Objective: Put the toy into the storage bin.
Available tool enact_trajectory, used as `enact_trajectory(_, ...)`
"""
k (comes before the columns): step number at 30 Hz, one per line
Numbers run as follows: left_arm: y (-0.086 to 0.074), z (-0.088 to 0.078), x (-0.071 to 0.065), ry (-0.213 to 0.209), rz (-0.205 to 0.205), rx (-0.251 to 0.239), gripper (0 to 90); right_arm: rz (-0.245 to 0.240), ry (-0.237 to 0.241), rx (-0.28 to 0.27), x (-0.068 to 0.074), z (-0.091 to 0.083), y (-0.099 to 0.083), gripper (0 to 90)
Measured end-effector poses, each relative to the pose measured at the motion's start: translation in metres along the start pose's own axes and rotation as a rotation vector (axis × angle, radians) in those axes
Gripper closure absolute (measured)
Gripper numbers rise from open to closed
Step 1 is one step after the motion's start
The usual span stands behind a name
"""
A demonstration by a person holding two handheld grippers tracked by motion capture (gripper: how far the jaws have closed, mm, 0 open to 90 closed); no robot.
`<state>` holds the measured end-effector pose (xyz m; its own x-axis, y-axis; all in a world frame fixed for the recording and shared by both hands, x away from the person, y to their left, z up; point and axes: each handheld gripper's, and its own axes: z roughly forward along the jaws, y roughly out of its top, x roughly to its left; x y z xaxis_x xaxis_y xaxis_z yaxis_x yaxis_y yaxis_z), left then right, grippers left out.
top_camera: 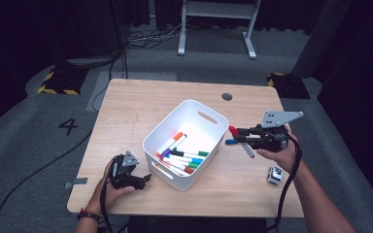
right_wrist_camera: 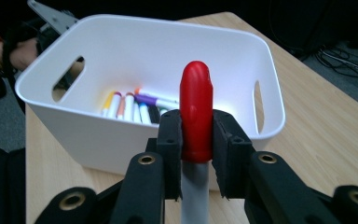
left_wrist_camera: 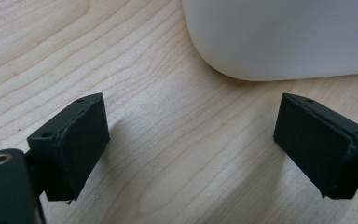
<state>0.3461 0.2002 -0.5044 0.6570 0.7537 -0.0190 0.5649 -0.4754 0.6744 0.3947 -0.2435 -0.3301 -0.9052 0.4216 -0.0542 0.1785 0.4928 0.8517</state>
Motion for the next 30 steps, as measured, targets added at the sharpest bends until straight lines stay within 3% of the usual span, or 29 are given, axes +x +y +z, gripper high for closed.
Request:
enact_trajectory(14, 0.000, 0.000, 0.000, 0.000, 0.000, 0.000, 10.3, -0.023, 0.011, 0.000, 0.018, 0.005, 0.058, 74.6)
enact_trajectory(21, 0.000, 0.000, 0.000, 0.000, 0.000, 0.000, 10.3, -0.048, 0.015, 0.006, 0.025, 0.020, 0.082, 74.6)
enact_trajectory(30, 0.000, 0.000, 0.000, 0.001, 0.001, -0.001, 10.3, -0.031, 0.031, 0.015, 0.026, 0.044, 0.103, 74.6)
